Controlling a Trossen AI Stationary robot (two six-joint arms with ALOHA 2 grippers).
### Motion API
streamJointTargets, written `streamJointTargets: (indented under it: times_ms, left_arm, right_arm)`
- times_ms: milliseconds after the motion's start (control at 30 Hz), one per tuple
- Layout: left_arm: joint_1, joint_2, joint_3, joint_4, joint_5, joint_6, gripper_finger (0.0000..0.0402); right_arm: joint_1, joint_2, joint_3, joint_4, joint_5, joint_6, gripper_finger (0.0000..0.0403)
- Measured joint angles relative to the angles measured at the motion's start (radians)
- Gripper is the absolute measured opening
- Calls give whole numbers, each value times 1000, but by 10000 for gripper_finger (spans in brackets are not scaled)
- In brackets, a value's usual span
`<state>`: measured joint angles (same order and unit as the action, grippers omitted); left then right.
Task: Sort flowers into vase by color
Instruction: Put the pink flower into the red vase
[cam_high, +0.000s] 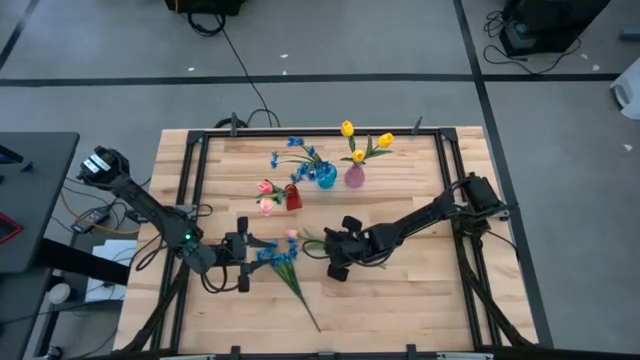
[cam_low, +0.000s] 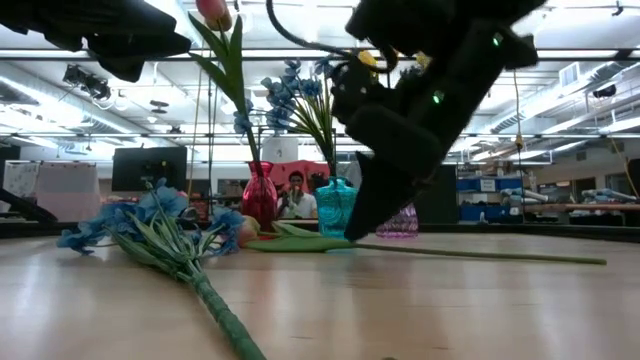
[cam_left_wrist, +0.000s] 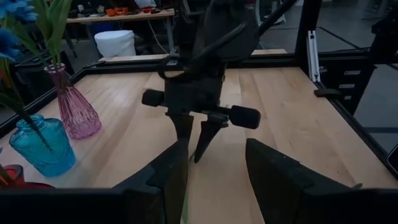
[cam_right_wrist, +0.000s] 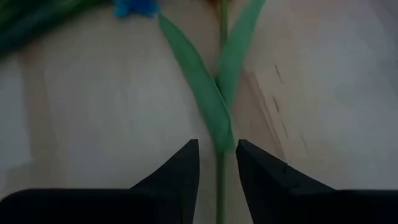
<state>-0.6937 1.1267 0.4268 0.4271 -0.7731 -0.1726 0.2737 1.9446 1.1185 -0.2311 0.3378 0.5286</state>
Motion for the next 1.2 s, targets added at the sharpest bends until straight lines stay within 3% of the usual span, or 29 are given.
streamJointTargets:
  times_ms: [233, 500, 667, 800, 1033, 1200]
  left_arm:
    - [0, 0, 0, 0, 0, 8, 167]
    - [0, 0, 0, 2, 0, 11, 167]
    - [0, 0, 0, 16, -1, 12, 167]
    - [0, 0, 0, 32, -4, 38, 167]
    - [0, 0, 0, 74, -4, 39, 167]
    - [19, 9, 0, 187, -4, 52, 167]
  right_arm:
    - [-19, -6, -93, 112, -68, 51, 110]
    - [-19, -5, -104, 108, -62, 58, 12]
    - [-12, -31, -107, 104, -40, 62, 10]
    - [14, -124, -114, 74, -20, 22, 6]
    - [108, -341, -110, 11, 153, -12, 6]
    - [187, -418, -108, 173, 327, -167, 6]
